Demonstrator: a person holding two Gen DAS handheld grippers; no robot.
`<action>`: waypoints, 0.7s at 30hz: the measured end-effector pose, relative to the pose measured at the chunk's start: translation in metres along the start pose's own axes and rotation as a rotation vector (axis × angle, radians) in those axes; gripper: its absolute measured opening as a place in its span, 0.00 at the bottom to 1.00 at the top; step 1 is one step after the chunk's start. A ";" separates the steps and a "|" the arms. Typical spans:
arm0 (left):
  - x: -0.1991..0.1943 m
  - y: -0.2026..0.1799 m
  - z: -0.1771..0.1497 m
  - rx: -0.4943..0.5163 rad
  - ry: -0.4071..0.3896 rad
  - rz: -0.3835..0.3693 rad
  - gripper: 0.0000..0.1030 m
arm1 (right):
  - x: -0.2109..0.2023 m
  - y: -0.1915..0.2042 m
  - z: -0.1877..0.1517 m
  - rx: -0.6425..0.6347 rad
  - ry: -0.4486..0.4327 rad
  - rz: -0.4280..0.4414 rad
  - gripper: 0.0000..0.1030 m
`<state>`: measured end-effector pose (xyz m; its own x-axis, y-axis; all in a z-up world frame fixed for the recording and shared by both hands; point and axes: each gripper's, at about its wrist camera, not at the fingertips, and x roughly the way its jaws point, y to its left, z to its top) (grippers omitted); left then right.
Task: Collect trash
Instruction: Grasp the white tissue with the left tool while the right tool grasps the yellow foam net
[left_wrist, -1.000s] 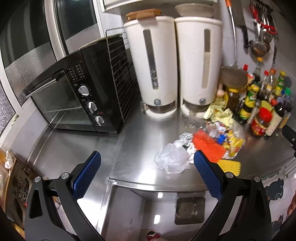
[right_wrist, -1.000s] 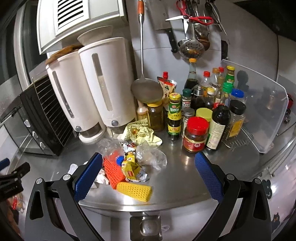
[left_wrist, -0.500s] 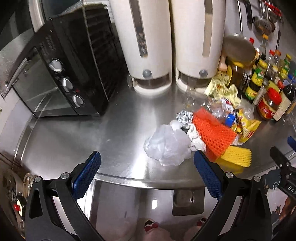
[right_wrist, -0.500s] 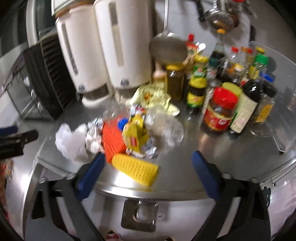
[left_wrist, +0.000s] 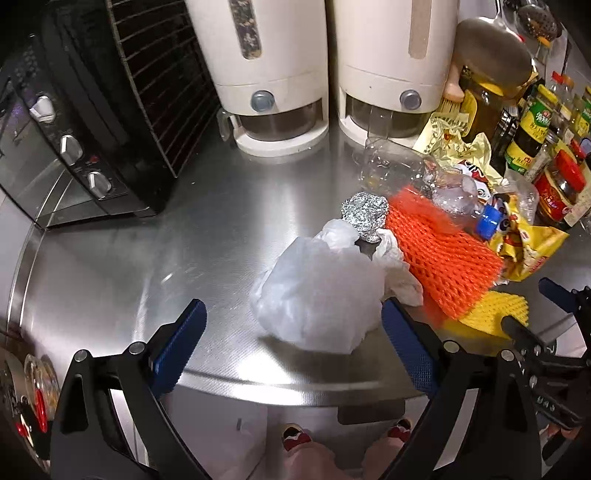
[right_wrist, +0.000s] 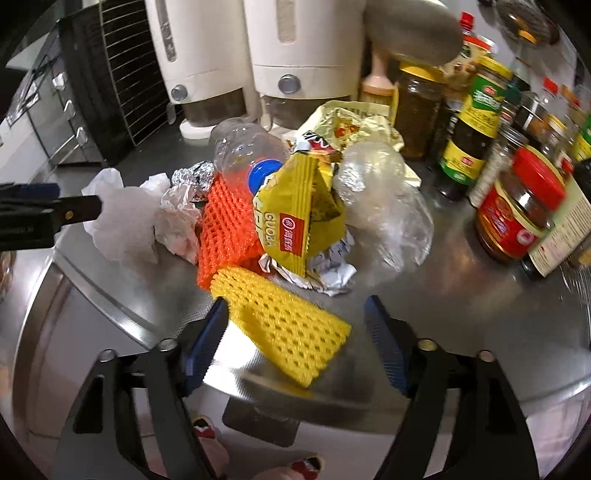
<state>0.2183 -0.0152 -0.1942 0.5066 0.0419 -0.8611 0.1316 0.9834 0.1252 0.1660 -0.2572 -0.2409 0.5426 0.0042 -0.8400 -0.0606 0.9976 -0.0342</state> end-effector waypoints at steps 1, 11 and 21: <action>0.005 -0.003 0.002 0.006 0.007 -0.005 0.87 | 0.003 -0.001 0.000 -0.001 0.002 0.004 0.79; 0.045 -0.009 0.004 0.009 0.095 -0.076 0.40 | 0.027 0.002 -0.007 -0.046 0.052 0.070 0.64; 0.039 -0.003 -0.011 -0.017 0.099 -0.115 0.11 | 0.012 0.003 -0.013 -0.001 0.084 0.138 0.15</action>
<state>0.2279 -0.0146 -0.2333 0.4024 -0.0549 -0.9138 0.1694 0.9854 0.0154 0.1618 -0.2547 -0.2585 0.4572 0.1355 -0.8790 -0.1304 0.9879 0.0844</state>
